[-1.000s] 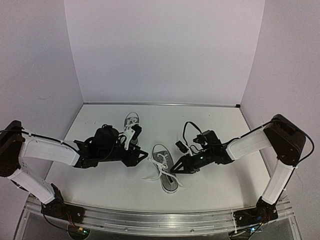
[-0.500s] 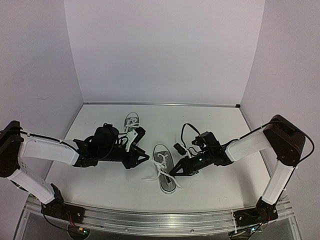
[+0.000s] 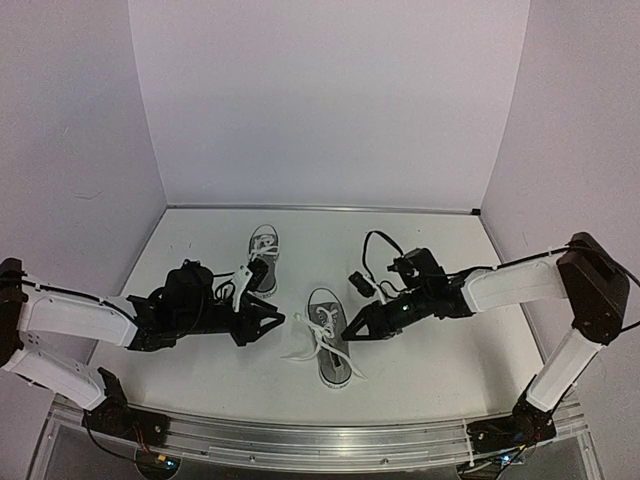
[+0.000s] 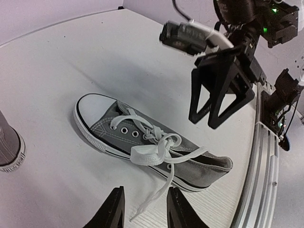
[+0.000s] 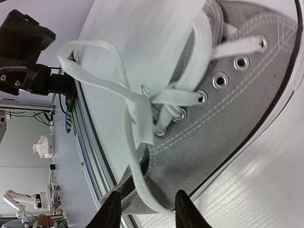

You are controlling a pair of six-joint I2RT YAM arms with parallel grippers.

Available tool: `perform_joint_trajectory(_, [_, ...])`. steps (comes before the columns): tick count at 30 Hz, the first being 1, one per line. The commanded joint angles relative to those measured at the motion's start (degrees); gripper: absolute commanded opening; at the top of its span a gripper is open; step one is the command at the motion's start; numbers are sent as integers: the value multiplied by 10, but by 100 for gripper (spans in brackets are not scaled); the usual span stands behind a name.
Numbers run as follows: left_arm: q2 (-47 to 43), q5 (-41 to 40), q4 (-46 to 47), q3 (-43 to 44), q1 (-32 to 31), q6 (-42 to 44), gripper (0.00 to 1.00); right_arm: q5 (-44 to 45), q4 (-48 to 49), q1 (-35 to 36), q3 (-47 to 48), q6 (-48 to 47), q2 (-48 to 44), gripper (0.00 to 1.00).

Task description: Tie the shoes

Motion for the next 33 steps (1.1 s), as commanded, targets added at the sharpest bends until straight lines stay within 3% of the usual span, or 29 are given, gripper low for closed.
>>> perform_joint_trajectory(1, [10,6,91,-34,2,-59,30,53,-51,-1,61,-46,-31,34])
perform_joint_trajectory(12, [74,12,138,-26,-13,-88,26,67,-140,10,164,-113,41,22])
perform_joint_trajectory(33, [123,3,134,4,-42,-79,25,106,-199,39,228,-156,111,19])
